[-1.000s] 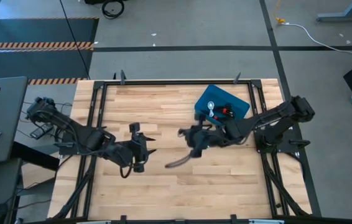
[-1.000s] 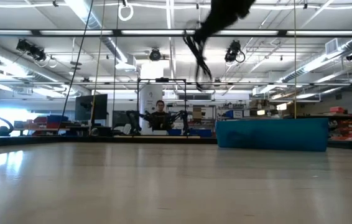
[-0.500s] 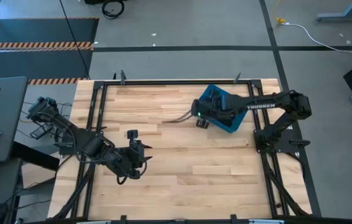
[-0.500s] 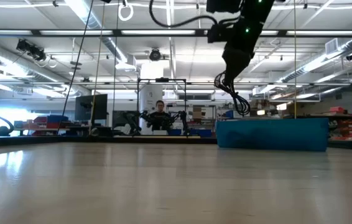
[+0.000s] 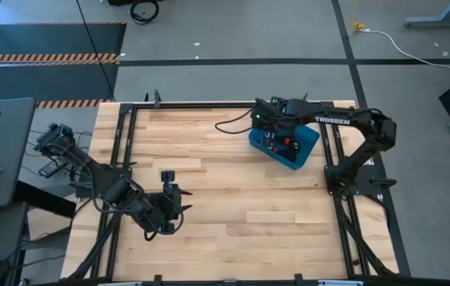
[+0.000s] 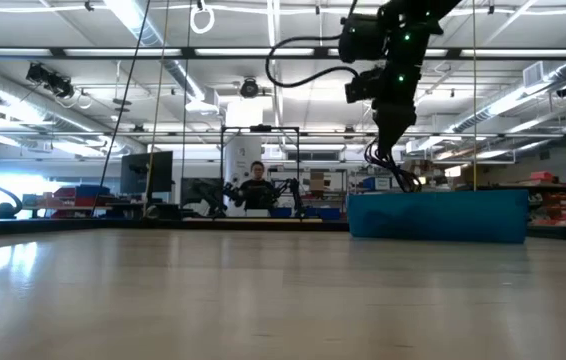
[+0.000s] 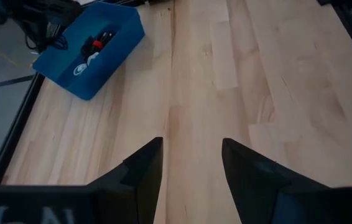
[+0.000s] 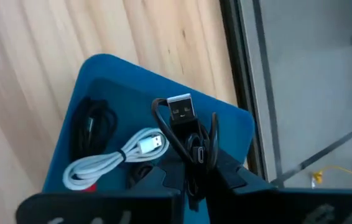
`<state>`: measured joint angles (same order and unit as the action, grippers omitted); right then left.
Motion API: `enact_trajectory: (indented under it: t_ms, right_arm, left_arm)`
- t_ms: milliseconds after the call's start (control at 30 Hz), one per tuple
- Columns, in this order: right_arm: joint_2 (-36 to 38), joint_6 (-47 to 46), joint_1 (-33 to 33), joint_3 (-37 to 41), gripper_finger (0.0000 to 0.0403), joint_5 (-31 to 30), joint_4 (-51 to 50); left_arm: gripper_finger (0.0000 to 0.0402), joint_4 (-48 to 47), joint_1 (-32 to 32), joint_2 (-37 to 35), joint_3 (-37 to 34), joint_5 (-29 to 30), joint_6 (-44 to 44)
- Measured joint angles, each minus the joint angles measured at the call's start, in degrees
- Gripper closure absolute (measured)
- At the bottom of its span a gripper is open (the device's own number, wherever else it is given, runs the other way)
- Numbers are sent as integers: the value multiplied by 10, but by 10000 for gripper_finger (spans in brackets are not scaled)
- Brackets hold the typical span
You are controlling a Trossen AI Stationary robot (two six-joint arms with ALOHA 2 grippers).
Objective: Pick and place USB-C Cables
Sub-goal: Put the black USB cable into the blue bin
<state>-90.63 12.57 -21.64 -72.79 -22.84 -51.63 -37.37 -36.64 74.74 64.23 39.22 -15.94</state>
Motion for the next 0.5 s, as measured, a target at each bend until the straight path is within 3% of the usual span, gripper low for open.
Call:
enact_trajectory:
  t_ms: [233,500]
  right_arm:
    - [-53,15,-18,2,365,19,2]
    - [-100,18,-22,2,221,-31,29]
  left_arm:
    - [230,-3,0,0,0,0,-3]
    - [230,-16,0,0,0,0,-26]
